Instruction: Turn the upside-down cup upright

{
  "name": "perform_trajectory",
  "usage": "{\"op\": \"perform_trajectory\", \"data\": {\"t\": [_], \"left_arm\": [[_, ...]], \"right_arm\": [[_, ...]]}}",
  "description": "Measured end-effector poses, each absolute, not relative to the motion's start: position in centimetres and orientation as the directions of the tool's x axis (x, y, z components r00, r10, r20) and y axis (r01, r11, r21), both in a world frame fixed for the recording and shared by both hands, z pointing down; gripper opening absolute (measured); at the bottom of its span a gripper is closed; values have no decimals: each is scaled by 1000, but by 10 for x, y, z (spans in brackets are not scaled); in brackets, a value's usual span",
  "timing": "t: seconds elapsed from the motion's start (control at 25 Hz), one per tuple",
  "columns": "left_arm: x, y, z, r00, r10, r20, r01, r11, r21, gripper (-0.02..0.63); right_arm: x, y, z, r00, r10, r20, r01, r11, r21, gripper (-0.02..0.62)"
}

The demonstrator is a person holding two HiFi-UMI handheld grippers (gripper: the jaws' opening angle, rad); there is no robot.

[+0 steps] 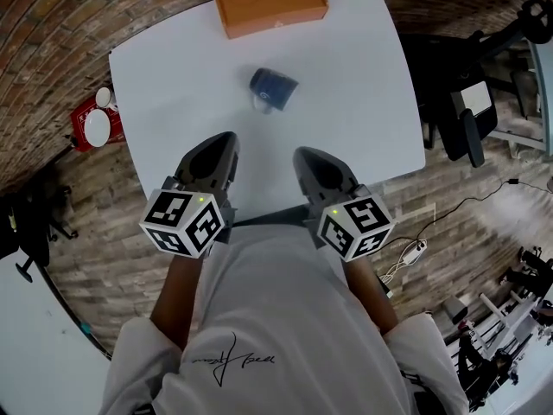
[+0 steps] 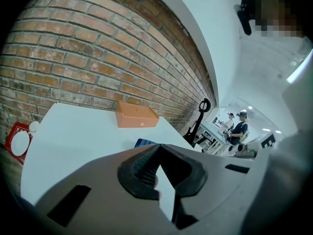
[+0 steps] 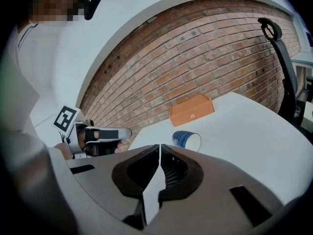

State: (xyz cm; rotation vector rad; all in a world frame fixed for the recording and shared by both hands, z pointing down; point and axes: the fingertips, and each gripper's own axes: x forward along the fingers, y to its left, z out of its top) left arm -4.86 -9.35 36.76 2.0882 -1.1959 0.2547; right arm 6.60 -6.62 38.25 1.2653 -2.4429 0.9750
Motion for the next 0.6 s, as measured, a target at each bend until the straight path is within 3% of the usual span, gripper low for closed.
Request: {"op": "perform_trajectory", "data": {"t": [0.6], "left_arm": [[-62,-124,386,543,-668,509,-823,-303,481,11]], "right_arm": [[56,-90,399,-605,-615,505,-792,401,-460,21]]}}
